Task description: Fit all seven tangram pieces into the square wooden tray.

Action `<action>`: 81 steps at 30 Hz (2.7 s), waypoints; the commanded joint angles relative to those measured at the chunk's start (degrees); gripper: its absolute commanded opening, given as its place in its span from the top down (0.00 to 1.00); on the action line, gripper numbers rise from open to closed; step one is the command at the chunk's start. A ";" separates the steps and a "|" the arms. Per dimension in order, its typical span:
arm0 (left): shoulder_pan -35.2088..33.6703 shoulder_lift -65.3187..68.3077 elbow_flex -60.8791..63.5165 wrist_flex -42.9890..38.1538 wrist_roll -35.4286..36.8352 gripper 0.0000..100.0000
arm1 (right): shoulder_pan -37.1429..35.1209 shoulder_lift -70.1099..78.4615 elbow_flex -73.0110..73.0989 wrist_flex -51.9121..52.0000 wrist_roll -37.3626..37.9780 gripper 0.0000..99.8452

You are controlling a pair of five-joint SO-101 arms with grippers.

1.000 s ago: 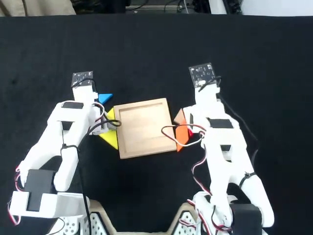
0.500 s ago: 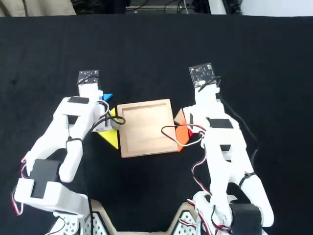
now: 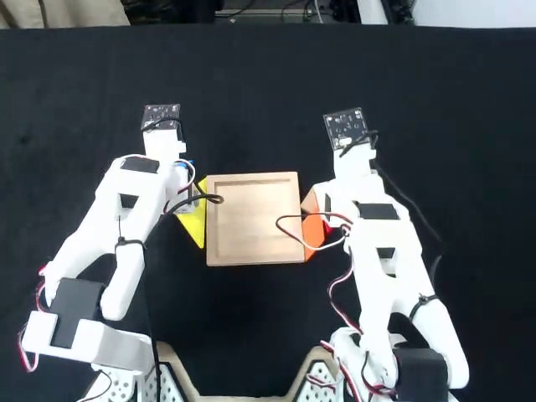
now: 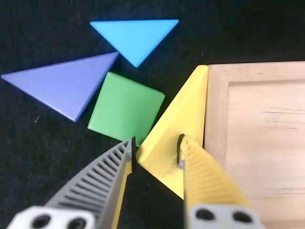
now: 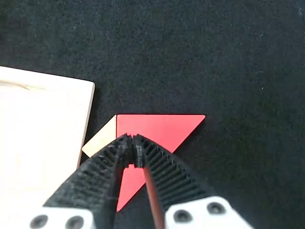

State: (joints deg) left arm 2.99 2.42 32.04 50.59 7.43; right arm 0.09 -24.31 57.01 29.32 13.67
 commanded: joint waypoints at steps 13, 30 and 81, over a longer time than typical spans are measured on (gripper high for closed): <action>12.18 0.79 -9.27 11.08 -0.09 0.87 | -1.23 -0.22 -0.66 -1.32 0.09 0.99; 25.10 -16.70 -4.00 8.88 -0.18 0.87 | -0.70 -0.13 -0.48 -1.32 0.09 0.99; 7.25 2.90 -4.88 2.90 1.14 0.68 | -3.60 -0.13 3.56 -7.03 0.00 0.99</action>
State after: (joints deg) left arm 6.24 5.49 30.02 52.97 8.40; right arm -2.64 -24.31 61.23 23.16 13.67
